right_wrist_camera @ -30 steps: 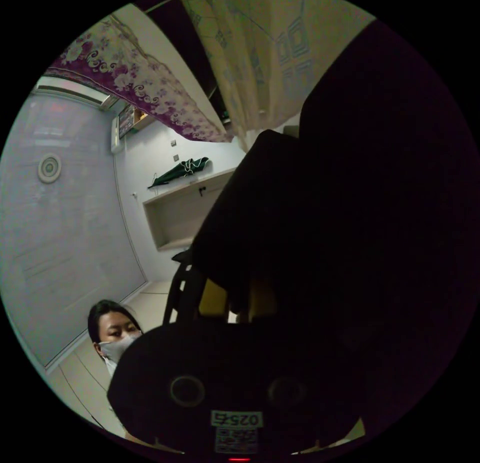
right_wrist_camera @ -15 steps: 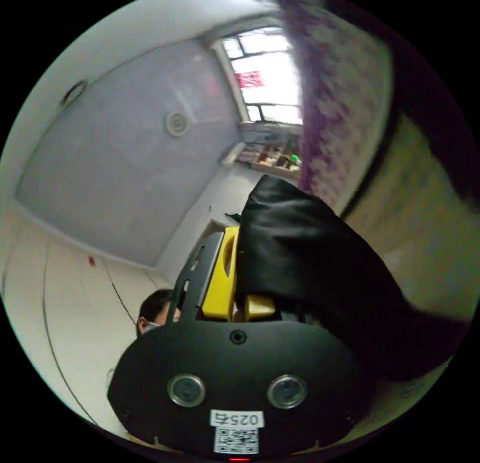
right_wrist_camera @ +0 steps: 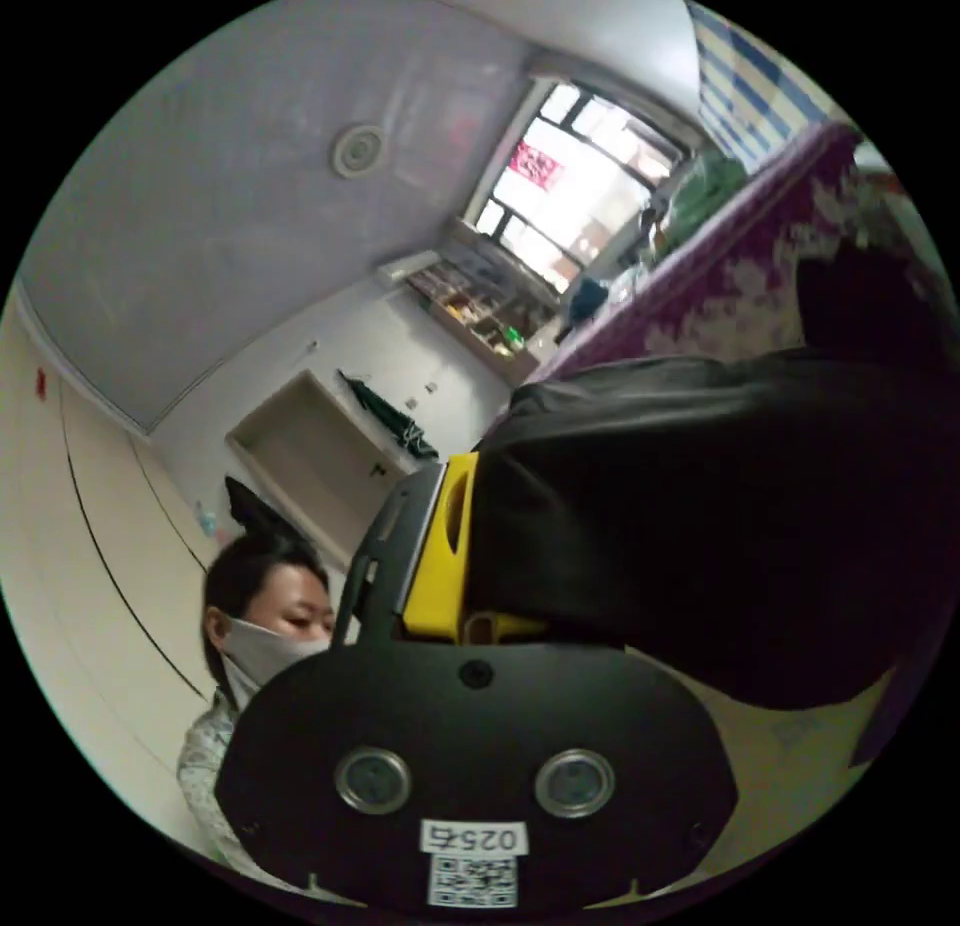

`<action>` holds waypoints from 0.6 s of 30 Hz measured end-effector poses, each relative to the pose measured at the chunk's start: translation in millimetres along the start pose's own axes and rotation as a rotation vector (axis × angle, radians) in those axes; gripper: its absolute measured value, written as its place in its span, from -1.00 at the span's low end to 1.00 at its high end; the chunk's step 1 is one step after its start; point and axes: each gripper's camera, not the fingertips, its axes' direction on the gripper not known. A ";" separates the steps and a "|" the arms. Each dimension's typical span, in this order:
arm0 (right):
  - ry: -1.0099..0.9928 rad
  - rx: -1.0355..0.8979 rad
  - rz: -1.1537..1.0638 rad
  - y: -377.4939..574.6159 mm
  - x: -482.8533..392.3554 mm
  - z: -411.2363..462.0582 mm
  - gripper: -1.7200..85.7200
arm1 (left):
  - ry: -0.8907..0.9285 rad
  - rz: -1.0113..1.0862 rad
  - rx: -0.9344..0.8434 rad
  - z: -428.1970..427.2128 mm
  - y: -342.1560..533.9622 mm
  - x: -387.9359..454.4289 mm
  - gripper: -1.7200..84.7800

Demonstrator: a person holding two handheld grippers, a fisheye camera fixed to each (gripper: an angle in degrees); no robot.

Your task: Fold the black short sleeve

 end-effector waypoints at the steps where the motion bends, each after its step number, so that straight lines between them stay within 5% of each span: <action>1: -0.003 -0.064 0.074 29.9 37.0 40.9 -0.97 | -0.073 -0.074 0.013 -13.2 21.0 -31.8 -0.98; 9: -0.203 -0.584 0.816 377.7 265.8 317.7 -0.74 | -0.645 -0.688 -0.057 -121.6 207.9 -293.6 -0.91; 11: -0.332 -0.576 0.914 441.5 273.3 338.7 -0.71 | -0.777 -0.818 -0.065 -136.7 248.6 -331.8 -0.87; 14: -0.425 -0.664 0.733 467.3 251.2 344.5 -0.68 | -0.807 -0.728 0.140 -125.4 272.4 -334.2 -0.87; 18: -0.418 -0.660 0.636 467.6 234.7 313.0 -0.66 | -1.273 -0.605 0.203 -68.2 265.9 -305.5 -0.88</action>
